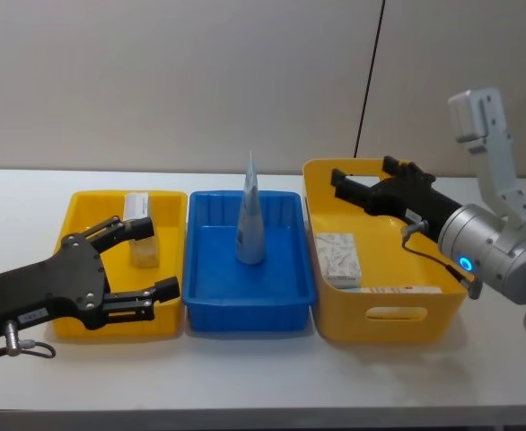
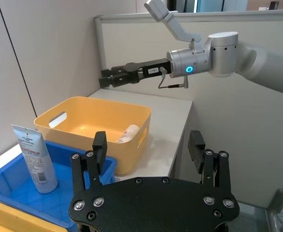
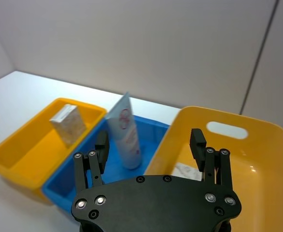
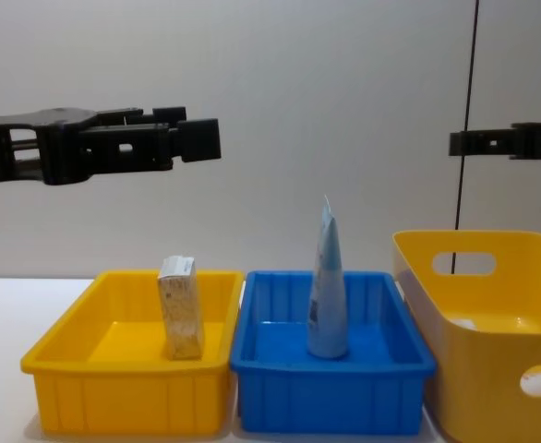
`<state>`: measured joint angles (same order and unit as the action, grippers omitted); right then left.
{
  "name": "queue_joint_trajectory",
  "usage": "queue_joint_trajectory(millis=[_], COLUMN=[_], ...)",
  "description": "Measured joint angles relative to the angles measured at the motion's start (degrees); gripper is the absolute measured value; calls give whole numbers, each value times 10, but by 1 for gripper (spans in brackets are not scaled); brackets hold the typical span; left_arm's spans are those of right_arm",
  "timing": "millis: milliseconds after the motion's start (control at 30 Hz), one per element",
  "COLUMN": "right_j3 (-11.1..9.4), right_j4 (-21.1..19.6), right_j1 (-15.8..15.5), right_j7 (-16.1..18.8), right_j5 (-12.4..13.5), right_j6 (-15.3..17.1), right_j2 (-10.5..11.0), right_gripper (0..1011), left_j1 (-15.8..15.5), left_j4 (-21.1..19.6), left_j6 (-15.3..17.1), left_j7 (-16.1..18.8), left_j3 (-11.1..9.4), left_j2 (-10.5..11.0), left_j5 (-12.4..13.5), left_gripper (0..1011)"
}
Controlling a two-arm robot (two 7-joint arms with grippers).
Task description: Bimanual collaborative sorting of washing and personal care products
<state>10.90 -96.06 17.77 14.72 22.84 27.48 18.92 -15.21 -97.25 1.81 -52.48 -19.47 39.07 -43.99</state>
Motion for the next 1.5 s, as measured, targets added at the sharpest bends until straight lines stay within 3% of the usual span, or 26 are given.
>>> queue_joint_trajectory(millis=[567,1100,1500], right_j3=[20,53,70], right_j4=[-54,-94,-110], right_j1=[-37,-61,-70], right_j7=[103,205,241], right_j5=[51,86,97], right_j6=[2,-5,-10], right_j2=[40,87,104], right_gripper=[1002,1002,1002], left_j1=[0,0,0], left_j4=[0,0,0], left_j6=[0,0,0], left_j7=[0,0,0], left_j3=[0,0,0], left_j2=[0,0,0], left_j5=[0,0,0], left_gripper=[1001,1001,1001])
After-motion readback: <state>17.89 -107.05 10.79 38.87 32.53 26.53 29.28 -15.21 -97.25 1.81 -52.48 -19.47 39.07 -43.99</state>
